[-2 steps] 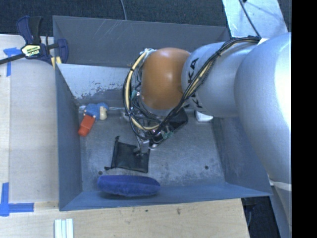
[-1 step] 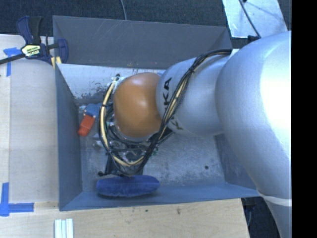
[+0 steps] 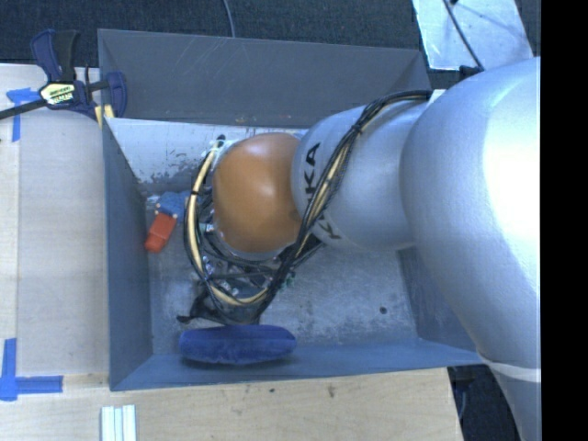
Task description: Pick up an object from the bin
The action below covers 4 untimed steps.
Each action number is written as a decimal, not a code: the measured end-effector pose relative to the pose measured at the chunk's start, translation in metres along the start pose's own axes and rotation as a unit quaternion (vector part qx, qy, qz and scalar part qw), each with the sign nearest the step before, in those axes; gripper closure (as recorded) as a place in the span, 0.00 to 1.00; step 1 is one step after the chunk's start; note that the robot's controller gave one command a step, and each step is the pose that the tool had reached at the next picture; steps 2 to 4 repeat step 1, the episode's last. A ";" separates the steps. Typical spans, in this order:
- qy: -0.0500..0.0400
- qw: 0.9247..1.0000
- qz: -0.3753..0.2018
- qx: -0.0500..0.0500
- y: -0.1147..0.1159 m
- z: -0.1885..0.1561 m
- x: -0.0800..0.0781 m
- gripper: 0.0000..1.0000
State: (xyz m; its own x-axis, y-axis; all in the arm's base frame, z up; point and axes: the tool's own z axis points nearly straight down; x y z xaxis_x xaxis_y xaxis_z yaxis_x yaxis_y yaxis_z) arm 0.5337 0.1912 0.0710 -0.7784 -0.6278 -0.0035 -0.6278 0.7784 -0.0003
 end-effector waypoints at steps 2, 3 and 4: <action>-0.003 1.000 0.020 0.001 0.019 -0.136 0.042 1.00; -0.003 1.000 0.020 0.001 0.019 -0.136 0.042 1.00; -0.003 1.000 0.020 0.001 0.019 -0.136 0.042 1.00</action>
Offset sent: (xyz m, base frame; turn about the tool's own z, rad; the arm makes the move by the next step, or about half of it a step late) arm -0.0466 -0.0120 0.1311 0.0405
